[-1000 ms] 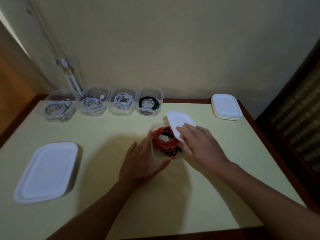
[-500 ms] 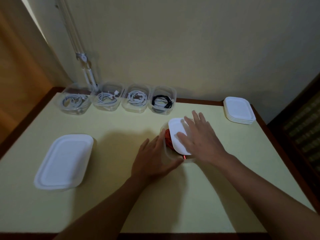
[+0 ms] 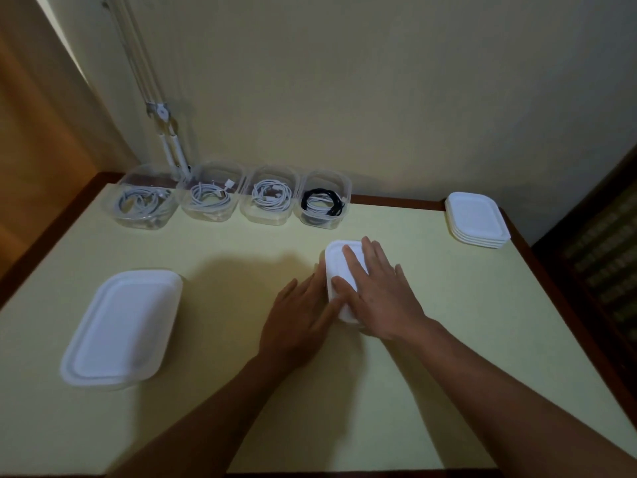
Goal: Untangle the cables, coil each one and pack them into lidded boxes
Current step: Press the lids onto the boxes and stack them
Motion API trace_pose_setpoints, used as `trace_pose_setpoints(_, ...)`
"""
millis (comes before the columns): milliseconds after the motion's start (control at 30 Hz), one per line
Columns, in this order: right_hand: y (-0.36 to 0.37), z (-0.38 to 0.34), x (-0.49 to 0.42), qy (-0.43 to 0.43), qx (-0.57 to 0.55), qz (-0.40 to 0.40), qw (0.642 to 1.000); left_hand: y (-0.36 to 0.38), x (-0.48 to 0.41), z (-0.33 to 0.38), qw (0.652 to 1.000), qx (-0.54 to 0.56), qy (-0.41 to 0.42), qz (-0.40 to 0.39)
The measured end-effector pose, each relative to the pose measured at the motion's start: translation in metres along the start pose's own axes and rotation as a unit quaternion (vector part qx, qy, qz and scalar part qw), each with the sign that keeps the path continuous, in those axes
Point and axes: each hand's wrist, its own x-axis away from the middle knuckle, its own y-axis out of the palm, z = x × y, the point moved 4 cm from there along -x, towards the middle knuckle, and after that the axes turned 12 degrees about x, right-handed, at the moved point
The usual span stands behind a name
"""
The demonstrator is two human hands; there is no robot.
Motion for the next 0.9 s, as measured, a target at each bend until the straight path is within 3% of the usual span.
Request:
trace_pose_setpoints(233,0.002,-0.003,0.004,0.007,-0.017,0.019,1.0,-0.004,-0.037,-0.011,0.98,0.123,-0.132,0.078)
trace_pose_setpoints(367,0.005,-0.006,0.011,-0.005,-0.02,0.031,0.999,-0.006,-0.048,-0.018,0.966,0.203,-0.138,0.082)
trace_pose_setpoints(767,0.003,-0.027,0.036,0.021,-0.065,0.059,0.996,-0.003,0.004,0.004,0.98,0.116,-0.144,0.069)
trace_pose_setpoints(900,0.009,-0.038,0.064,0.141,-0.15,0.048,0.977,-0.016,0.024,0.013,0.982,0.09,-0.139,0.091)
